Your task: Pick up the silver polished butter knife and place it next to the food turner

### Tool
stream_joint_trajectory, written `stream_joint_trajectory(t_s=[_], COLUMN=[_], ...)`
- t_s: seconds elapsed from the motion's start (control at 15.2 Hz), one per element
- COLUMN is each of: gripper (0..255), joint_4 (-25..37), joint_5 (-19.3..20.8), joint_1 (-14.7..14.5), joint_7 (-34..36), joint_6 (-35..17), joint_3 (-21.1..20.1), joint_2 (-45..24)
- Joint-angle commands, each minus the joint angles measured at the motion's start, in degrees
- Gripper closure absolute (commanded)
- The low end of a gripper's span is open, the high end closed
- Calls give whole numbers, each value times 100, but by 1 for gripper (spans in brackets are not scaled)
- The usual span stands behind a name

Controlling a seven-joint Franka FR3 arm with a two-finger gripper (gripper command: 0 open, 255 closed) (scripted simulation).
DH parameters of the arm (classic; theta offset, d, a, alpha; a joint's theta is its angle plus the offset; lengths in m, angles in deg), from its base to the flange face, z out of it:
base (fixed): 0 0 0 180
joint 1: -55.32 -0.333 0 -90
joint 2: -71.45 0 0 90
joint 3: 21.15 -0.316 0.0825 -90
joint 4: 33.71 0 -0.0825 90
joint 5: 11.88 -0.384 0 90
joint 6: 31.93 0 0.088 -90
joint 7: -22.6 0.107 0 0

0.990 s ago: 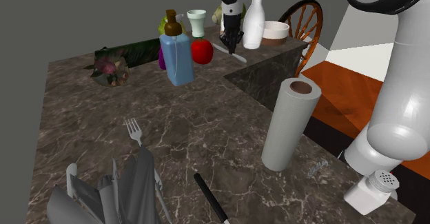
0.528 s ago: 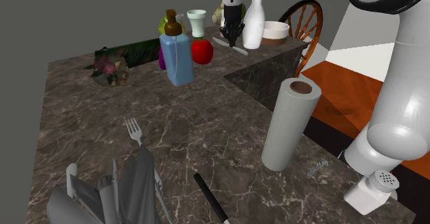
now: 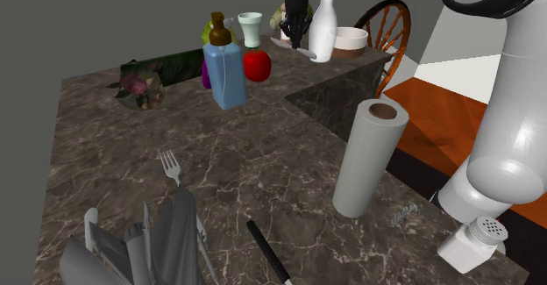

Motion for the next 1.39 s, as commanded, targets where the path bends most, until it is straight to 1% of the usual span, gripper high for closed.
stream_joint_trajectory(t_s=[0.0, 0.13, 0.4, 0.66, 0.99, 1.32], gripper=[255, 255, 255, 255, 255, 255], joint_4=[221, 421, -675, -1531, -2369, -3002], joint_5=[0, -1, 7, -15, -91, -221], joint_1=[0, 0, -231, -448, -709, -973], joint_7=[1, 2, 360, 743, 1250, 1785], joint_6=[175, 339, 30, -166, -308, -372], joint_3=[0, 0, -131, -300, -558, -861], joint_2=[-49, -84, 705, 1369, 2075, 2663])
